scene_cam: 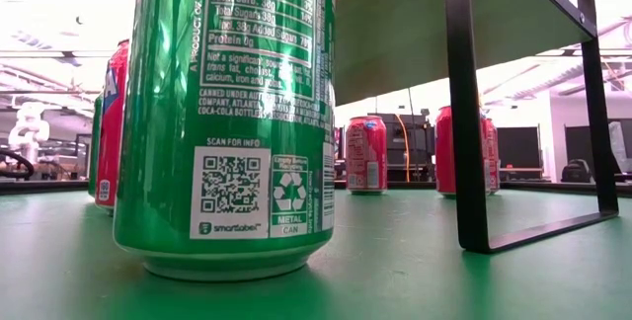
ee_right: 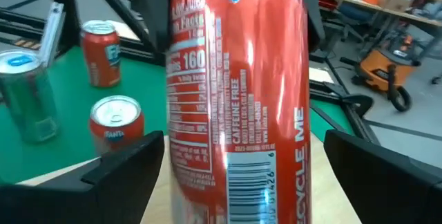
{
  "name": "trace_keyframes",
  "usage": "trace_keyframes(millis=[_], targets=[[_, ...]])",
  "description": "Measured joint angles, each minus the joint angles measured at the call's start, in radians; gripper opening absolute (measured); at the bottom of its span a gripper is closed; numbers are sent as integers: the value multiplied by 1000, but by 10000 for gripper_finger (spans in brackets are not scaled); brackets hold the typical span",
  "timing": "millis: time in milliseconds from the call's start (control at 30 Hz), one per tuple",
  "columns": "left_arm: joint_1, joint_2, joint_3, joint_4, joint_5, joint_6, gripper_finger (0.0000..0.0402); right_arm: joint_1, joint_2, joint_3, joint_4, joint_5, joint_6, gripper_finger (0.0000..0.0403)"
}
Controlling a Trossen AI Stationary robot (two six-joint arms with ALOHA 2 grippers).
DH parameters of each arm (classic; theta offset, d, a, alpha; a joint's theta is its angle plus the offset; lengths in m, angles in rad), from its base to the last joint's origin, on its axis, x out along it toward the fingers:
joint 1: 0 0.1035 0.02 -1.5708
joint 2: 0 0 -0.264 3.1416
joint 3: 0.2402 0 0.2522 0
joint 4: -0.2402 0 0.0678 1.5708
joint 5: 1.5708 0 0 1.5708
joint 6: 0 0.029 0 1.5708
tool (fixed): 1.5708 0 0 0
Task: Place canned beverage on shelf
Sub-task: Put the red soda can on the shelf
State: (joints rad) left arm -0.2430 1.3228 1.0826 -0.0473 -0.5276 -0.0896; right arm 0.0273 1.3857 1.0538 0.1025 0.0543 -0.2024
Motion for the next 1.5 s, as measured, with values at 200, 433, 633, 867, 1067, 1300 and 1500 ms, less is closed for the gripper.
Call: trace_keyframes(millis=[200, 433, 633, 867, 1067, 1300, 1500], targets=[[7, 14, 1, 109, 3, -46, 277, 0, 0, 0, 31, 25, 9, 391], [19, 42, 1, 132, 8, -63, 277, -3, 0, 0, 36, 23, 6, 391], [37, 56, 2, 167, 38, -89, 277, -17, 1, -1, -20, 19, 14, 384], [52, 66, 2, 160, 59, -83, 279, -21, 1, -2, -44, 16, 26, 301], [53, 66, 2, 171, 50, -51, 334, -21, 1, -2, -50, 18, 24, 277], [40, 46, 2, 178, 48, -1, 393, -38, 1, -4, -62, -71, 35, 290], [-8, -14, 2, 173, 43, 71, 394, -62, 1, -5, -35, -231, 96, 286]])
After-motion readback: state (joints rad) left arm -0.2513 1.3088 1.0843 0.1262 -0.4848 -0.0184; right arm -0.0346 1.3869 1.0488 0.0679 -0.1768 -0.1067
